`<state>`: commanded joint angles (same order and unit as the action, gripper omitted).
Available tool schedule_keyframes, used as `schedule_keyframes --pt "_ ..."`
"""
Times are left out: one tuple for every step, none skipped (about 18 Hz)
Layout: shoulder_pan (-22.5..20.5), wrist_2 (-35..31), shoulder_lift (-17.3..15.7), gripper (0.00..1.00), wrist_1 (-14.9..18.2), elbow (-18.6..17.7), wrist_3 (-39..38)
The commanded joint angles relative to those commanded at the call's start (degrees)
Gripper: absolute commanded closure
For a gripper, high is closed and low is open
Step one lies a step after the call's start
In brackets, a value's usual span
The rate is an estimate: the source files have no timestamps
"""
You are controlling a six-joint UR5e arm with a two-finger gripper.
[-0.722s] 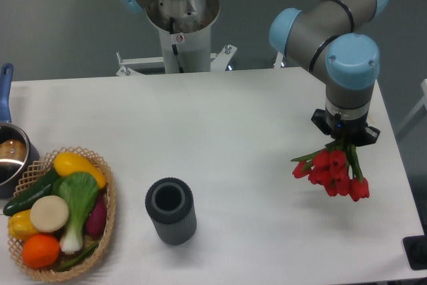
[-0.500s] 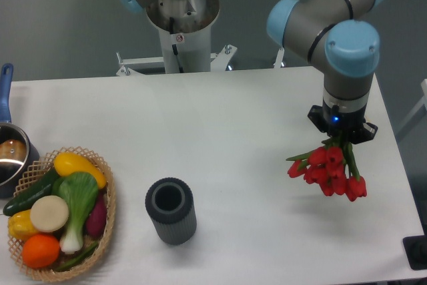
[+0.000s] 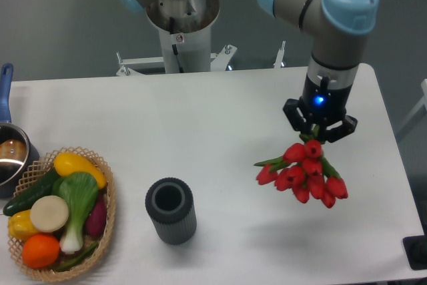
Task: Insert the flowers into the vase
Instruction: 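Carry the red tulip bunch with the gripper toward the grey vase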
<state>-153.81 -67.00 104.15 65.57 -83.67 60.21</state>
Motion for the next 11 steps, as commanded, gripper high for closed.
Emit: schedule_keyframes --pt "0.1 2.6 -0.1 1.00 -0.8 0.1 -0.8" --pt "0.3 5.7 -0.2 1.00 -1.3 0.1 -1.8" --pt "0.3 10.0 -0.2 1.00 -1.4 0.3 -2.5" --pt "0.3 15.1 -0.2 1.00 -1.4 0.4 -3.2" --pt "0.2 19.9 -0.1 1.00 -1.6 0.5 -4.2" --pt "0.1 24.1 -0.1 1.00 -2.2 0.6 -5.5" --pt "0.2 26.7 0.0 1.00 -2.9 0.7 -6.8" --pt "0.3 28.6 0.0 1.00 -3.7 0.9 -7.9" --pt "0.4 30.3 0.0 1.00 -4.7 0.9 -8.9" --pt "0.6 32.1 0.0 1.00 -5.4 0.9 -9.8" --pt "0.6 34.0 0.0 1.00 -6.3 0.9 -10.3"
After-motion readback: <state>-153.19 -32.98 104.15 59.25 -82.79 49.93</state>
